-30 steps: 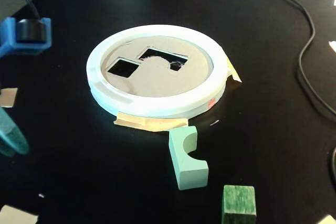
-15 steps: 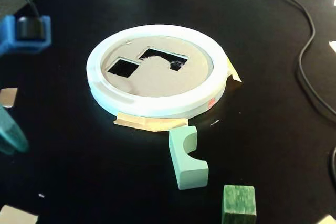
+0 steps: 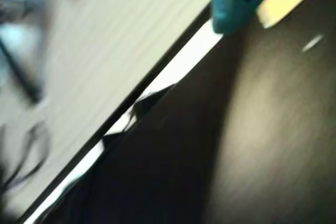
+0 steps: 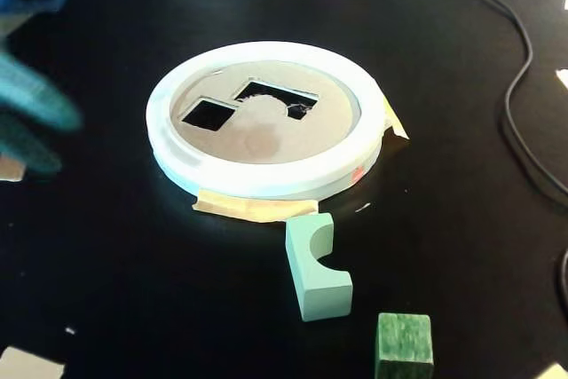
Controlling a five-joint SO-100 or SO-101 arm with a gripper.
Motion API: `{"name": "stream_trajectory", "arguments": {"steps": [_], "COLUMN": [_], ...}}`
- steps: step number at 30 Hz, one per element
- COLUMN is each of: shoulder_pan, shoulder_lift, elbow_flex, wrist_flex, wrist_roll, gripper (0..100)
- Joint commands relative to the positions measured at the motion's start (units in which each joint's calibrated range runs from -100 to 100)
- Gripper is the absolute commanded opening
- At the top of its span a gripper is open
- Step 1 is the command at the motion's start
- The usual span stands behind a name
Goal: Pick up the U shape block and drop it in corresponding U shaped hole
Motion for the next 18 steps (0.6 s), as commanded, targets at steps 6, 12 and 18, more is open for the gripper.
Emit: {"name": "stream_trajectory", "arguments": {"steps": [6,12,18], "shoulder_pan": [-4.57,-4.94,-5.57], "shoulder_lift": [51.81,73.39,87.45], "elbow_flex": [-36.17,-54.57,-65.86], "wrist_flex": [-12.08,-10.88,-6.87], "wrist_roll": [0.1,4.4,8.25], "gripper": [78,77,76]}}
